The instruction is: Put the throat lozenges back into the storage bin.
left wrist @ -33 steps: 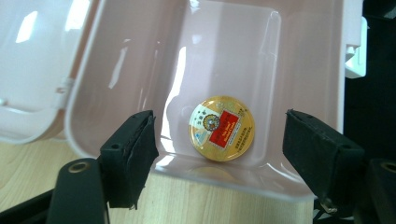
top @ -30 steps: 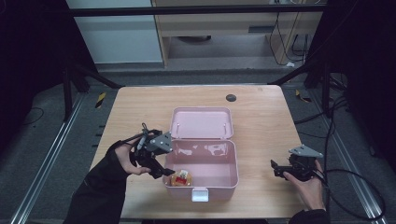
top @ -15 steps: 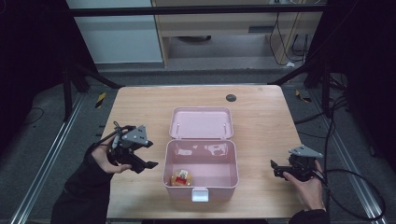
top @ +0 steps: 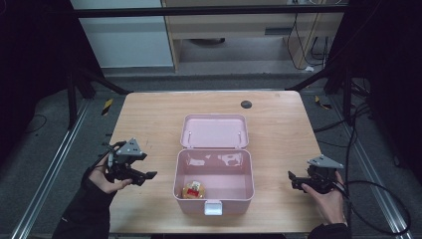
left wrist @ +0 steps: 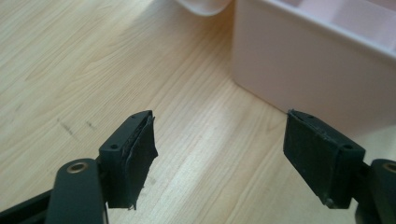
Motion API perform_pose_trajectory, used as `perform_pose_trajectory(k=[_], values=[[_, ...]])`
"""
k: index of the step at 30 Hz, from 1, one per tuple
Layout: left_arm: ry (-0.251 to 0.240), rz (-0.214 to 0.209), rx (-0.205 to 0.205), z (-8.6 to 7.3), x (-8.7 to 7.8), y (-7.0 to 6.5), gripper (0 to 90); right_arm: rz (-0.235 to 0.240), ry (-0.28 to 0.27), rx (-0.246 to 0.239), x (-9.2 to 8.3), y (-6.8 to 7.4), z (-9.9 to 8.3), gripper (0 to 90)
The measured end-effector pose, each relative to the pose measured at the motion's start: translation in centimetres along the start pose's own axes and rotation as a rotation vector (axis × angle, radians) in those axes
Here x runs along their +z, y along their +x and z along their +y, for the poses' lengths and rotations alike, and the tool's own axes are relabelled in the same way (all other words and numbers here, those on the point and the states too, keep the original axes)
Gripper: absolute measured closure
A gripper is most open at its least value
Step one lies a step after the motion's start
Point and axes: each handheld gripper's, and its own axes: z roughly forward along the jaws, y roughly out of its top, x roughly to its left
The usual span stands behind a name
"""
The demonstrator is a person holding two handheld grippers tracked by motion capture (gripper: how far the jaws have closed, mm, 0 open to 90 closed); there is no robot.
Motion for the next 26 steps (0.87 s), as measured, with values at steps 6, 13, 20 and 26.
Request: perform_pose_trajectory(k=[6, 13, 20, 26], values=[[-0.017, 0.057, -0.089, -2.1, 1.3, 0.6, 22.3, -0.003, -0.003, 0.000, 0.0, 0.0, -0.1, 0.5], [-0.046, 0.137, -0.202, -4.3, 2.3, 1.3, 22.7, -0.007, -0.001, 0.004, 0.1, 0.0, -0.2, 0.5], [-0.069, 0.221, -0.311, -6.3, 2.6, 2.1, 22.2, -0.015, 0.002, 0.004, 0.2, -0.1, -0.6, 0.5], [-0.060, 0.270, -0.376, -7.7, 3.1, 2.7, 22.2, -0.016, 0.016, 0.002, 0.5, 0.0, -0.9, 0.5]])
